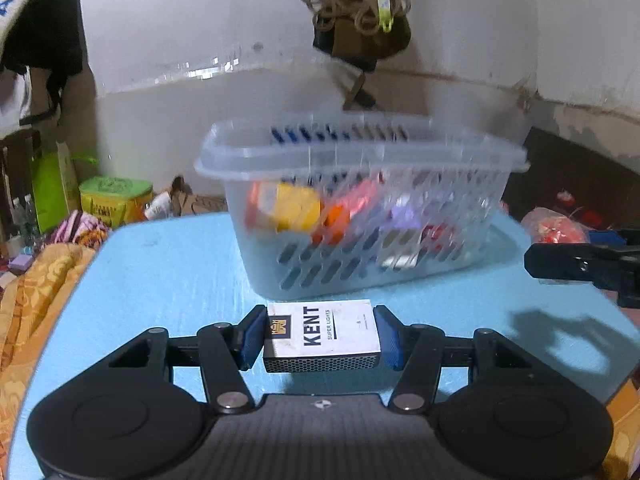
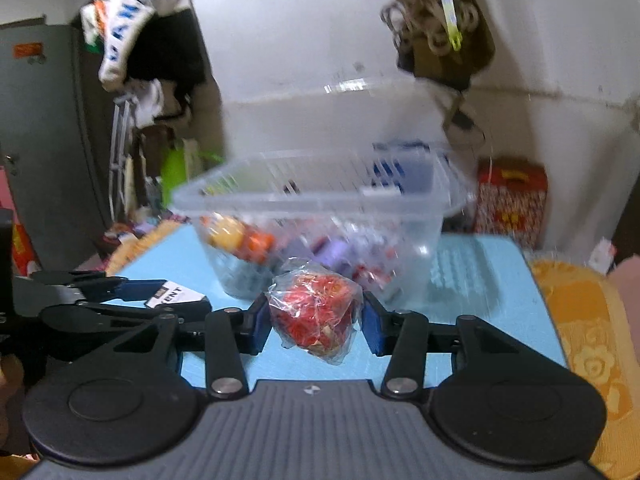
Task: Organize objects
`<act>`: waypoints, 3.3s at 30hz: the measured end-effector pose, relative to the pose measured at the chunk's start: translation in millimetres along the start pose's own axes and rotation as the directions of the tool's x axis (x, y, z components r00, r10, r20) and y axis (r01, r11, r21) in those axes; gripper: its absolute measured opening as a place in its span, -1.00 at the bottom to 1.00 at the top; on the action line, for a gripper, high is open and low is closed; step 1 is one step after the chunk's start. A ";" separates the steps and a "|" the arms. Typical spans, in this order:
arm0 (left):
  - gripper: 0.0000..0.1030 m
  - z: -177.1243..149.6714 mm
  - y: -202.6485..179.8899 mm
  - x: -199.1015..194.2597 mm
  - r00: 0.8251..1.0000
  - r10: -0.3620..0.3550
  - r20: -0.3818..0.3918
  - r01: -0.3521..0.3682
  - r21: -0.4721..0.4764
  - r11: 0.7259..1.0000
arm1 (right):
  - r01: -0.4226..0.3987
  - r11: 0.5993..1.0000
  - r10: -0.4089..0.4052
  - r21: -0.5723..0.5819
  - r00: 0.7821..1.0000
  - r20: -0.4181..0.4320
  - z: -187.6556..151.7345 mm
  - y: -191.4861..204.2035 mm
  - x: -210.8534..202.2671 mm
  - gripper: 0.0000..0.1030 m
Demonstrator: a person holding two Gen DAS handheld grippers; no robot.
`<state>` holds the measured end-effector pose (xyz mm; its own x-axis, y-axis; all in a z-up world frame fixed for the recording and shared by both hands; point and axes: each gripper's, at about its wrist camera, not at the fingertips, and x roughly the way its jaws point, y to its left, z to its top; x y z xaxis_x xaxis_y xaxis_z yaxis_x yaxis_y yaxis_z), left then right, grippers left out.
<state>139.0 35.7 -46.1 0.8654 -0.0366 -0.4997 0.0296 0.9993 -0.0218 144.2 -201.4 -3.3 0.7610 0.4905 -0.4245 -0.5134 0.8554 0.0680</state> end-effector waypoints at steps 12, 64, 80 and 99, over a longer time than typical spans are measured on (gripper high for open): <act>0.17 84.2 3.2 -65.7 0.962 -0.103 0.253 0.114 -0.032 0.993 | 0.024 0.998 -0.014 -0.056 0.986 0.167 73.5 -0.8 -5.4 -0.04; 1.00 88.4 3.3 -33.0 0.996 0.082 0.036 -0.080 -0.064 0.995 | 0.181 0.976 -0.189 0.119 0.980 0.059 49.7 -28.4 34.8 1.00; 1.00 79.1 -1.4 -30.7 0.994 0.093 0.054 -0.091 -0.039 0.995 | 0.225 0.973 -0.228 0.047 0.972 0.054 43.7 -13.1 36.7 1.00; 1.00 74.9 -0.1 -28.1 0.996 0.078 0.044 -0.075 -0.056 0.996 | 0.240 0.970 -0.242 0.038 0.969 0.054 43.2 -10.4 37.0 1.00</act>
<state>152.1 37.0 32.9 0.8861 0.0414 -0.4616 -0.0636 0.9974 -0.0327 194.8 -184.9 19.2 0.8831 0.2771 -0.3786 -0.3000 0.9539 -0.0015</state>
